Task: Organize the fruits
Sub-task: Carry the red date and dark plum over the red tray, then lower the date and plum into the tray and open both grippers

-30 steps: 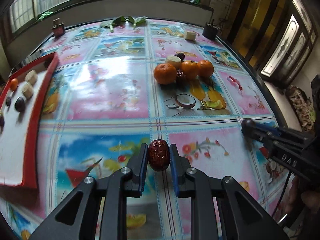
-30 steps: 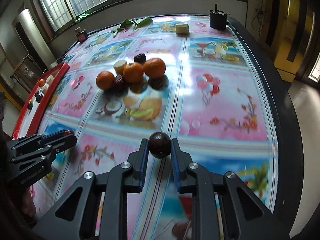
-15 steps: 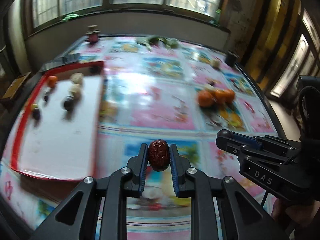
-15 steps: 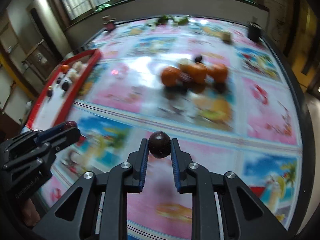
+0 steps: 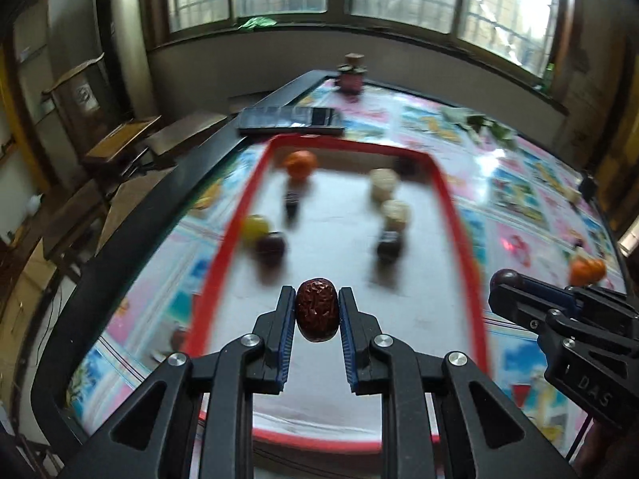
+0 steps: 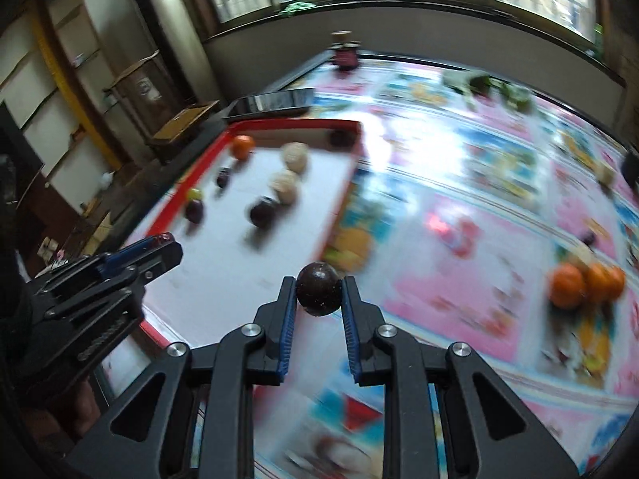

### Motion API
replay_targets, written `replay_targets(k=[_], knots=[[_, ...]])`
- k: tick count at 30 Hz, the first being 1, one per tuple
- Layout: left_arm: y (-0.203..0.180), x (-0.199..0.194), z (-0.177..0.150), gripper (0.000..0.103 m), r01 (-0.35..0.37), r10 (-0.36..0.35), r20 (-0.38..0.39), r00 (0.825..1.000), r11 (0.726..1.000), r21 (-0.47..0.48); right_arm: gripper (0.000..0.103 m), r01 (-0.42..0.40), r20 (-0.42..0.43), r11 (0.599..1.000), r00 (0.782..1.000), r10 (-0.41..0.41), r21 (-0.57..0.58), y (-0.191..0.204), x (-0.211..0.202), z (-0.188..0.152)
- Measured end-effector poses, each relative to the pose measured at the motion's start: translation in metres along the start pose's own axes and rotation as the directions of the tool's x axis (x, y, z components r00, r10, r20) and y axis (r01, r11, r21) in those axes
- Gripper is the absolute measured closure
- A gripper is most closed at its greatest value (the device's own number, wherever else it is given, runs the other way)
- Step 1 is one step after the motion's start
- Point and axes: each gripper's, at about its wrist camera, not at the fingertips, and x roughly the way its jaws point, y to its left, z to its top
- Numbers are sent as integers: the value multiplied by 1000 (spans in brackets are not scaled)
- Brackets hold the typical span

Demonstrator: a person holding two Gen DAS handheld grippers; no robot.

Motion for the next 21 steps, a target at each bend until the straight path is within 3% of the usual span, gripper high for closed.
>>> replay_targets(k=[9, 21], knots=[[31, 30, 2, 83, -24, 22, -48, 999, 999, -47, 78, -31, -65, 999, 997, 29, -43, 37, 59, 23], [32, 55, 6, 82, -30, 26, -95, 995, 998, -48, 78, -9, -104, 997, 995, 1, -82, 53, 87, 29]])
